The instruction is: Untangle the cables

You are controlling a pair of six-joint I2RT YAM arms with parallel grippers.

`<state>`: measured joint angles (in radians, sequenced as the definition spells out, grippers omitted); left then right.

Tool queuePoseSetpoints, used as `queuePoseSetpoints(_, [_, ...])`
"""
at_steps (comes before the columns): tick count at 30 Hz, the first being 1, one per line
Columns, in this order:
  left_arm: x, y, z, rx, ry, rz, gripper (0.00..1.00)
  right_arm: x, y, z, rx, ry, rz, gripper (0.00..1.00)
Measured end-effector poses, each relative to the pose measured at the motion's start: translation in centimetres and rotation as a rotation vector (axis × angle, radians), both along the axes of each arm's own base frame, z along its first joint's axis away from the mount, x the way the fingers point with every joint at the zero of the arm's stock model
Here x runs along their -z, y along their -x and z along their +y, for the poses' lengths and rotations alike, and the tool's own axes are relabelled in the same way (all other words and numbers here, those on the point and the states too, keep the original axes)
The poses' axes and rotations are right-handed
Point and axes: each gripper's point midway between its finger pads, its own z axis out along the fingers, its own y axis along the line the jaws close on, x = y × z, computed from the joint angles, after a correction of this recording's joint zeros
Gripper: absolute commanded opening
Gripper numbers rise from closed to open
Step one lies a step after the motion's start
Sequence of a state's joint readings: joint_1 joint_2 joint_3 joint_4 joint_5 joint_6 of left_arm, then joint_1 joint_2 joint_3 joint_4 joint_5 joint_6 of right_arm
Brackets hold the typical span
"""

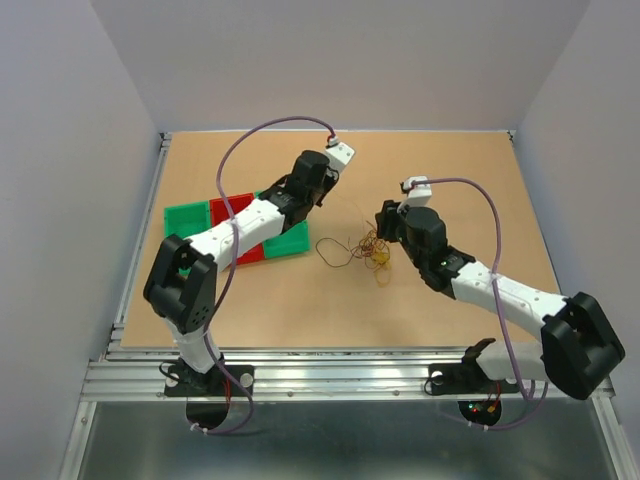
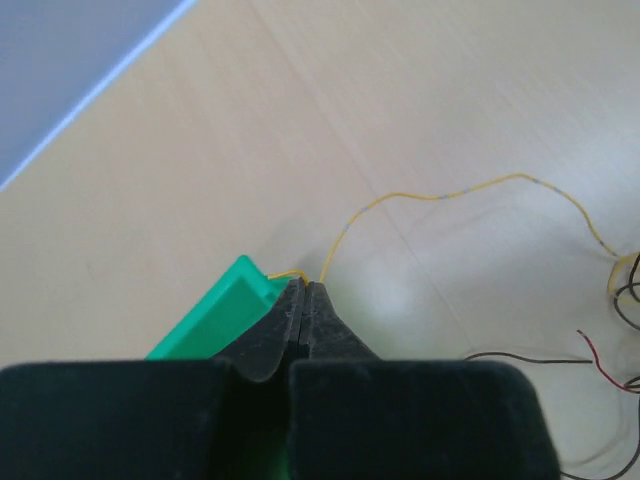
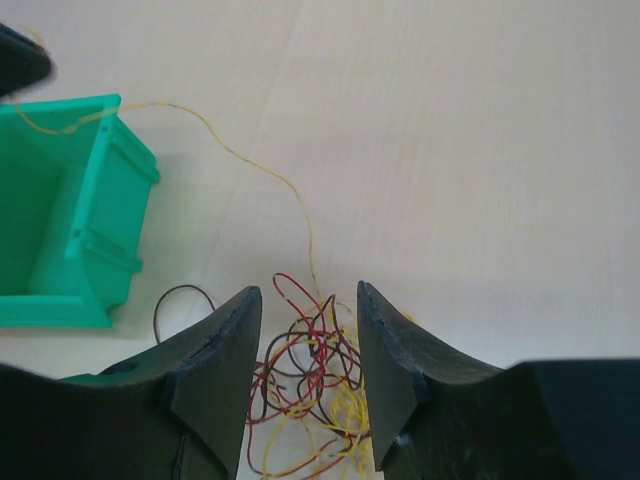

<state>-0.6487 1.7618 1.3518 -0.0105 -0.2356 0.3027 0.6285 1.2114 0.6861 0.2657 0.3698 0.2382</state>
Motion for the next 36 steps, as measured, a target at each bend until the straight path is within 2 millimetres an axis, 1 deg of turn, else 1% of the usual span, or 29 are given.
queuePoseSetpoints(1, [-0.9,0.1,0.3,-0.007,0.015,-0.018,0.00,0.6,-0.6,0.4,-0.001,0.003,-0.001,0.49])
queuePoseSetpoints(2, [-2.7,0.1,0.8,-0.020,0.049,-0.057,0.00,0.9,-0.8,0.6,-0.004,0.005,-0.002,0.49])
queuePoseSetpoints(4, [-5.1,0.3,1.8,-0.041,0.103,-0.118,0.00,1.8,-1.6,1.2,-0.009,0.011,-0.006,0.50])
queuePoseSetpoints(6, [-7.0,0.7,3.0,-0.058,0.145,-0.166,0.00,2.8,-2.4,2.1,-0.034,0.017,-0.016,0.50])
queuePoseSetpoints(8, [-8.4,1.0,4.0,-0.077,0.175,-0.204,0.00,3.4,-3.1,3.1,-0.067,0.018,-0.035,0.50])
queuePoseSetpoints(10, [-9.1,1.2,4.4,-0.081,0.195,-0.229,0.00,3.6,-3.6,4.0,-0.093,0.010,-0.062,0.50])
queuePoseSetpoints(13, [-9.5,1.4,4.3,-0.077,0.209,-0.244,0.00,4.4,-4.4,5.3,-0.139,0.007,-0.092,0.52])
queuePoseSetpoints(18, [-8.8,1.5,4.3,-0.076,0.206,-0.233,0.00,6.3,-5.2,7.7,-0.227,0.009,-0.077,0.52])
queuePoseSetpoints(20, [-8.6,1.6,4.3,-0.076,0.204,-0.229,0.00,6.4,-5.7,8.7,-0.257,0.001,-0.079,0.52])
queuePoseSetpoints(24, [-8.8,1.6,4.4,-0.076,0.207,-0.232,0.00,5.9,-6.7,10.1,-0.288,-0.016,-0.098,0.52])
queuePoseSetpoints(28, [-9.5,1.8,4.5,-0.076,0.218,-0.247,0.00,6.0,-7.3,10.6,-0.291,-0.019,-0.100,0.48])
queuePoseSetpoints(30, [-10.0,2.0,4.6,-0.076,0.227,-0.257,0.00,6.0,-7.9,11.0,-0.286,-0.016,-0.100,0.45])
queuePoseSetpoints(33, [-10.4,2.3,4.8,-0.079,0.236,-0.268,0.00,6.5,-8.7,11.3,-0.275,-0.004,-0.085,0.43])
queuePoseSetpoints(34, [-10.5,2.3,4.9,-0.079,0.239,-0.270,0.00,6.8,-8.8,11.3,-0.270,0.004,-0.076,0.32])
queuePoseSetpoints(36, [-10.8,2.3,4.9,-0.079,0.246,-0.276,0.00,7.3,-9.2,11.3,-0.263,0.019,-0.058,0.14])
